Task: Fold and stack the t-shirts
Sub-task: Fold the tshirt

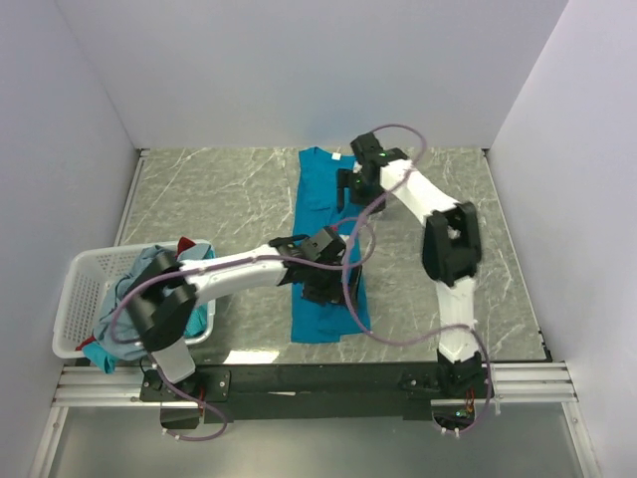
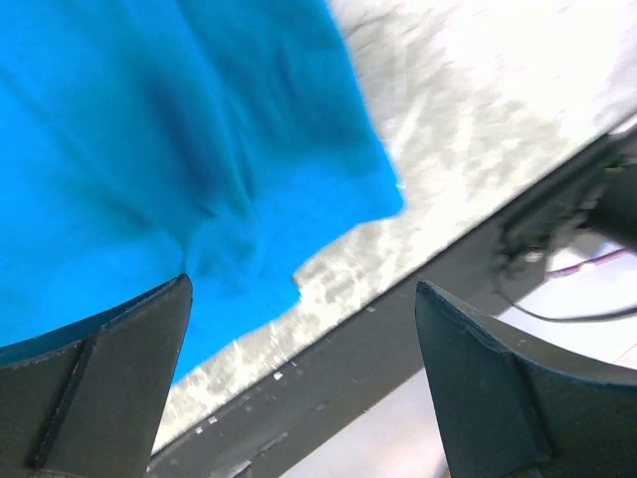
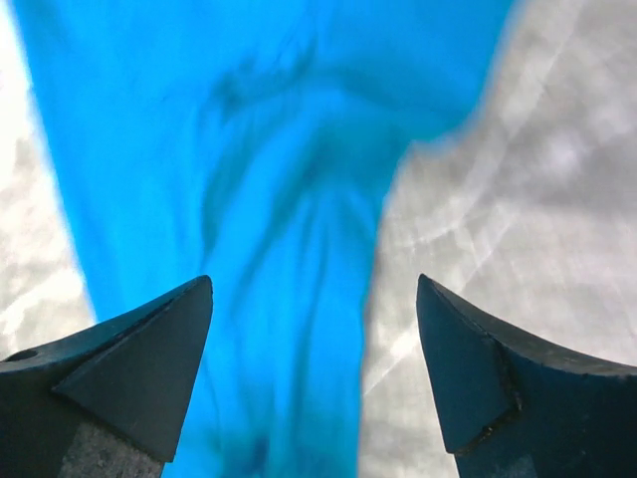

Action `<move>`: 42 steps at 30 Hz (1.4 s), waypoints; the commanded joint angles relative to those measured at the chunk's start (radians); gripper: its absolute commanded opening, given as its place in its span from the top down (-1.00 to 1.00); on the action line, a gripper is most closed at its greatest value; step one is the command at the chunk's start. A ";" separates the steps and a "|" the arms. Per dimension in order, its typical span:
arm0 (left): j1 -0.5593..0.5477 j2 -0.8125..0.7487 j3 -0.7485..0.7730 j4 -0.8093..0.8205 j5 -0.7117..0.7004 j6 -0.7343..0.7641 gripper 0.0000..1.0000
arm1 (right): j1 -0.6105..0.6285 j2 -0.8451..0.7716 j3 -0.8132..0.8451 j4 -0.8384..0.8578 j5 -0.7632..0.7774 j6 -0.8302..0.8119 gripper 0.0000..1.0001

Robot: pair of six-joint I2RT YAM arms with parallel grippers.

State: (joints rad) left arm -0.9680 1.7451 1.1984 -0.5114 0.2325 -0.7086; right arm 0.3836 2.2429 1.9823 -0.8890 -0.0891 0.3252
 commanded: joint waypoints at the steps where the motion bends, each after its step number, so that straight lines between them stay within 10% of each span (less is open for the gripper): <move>1: -0.009 -0.191 -0.038 -0.018 -0.105 -0.041 -0.99 | 0.003 -0.295 -0.201 0.119 0.078 0.041 -0.79; 15: 0.002 -0.475 -0.522 0.031 -0.205 -0.273 -0.99 | 0.104 -1.128 -1.365 0.527 -0.103 0.328 -0.79; 31: 0.003 -0.366 -0.557 0.109 -0.156 -0.269 0.12 | 0.369 -1.036 -1.367 0.410 0.069 0.459 -0.47; 42: 0.003 -0.323 -0.534 0.086 -0.170 -0.264 0.99 | 0.394 -0.984 -1.406 0.415 0.088 0.502 0.61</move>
State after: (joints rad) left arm -0.9657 1.3983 0.6529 -0.4110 0.0822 -0.9848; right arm 0.7670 1.2518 0.5739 -0.4652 -0.0380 0.8032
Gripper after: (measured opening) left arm 0.027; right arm 0.231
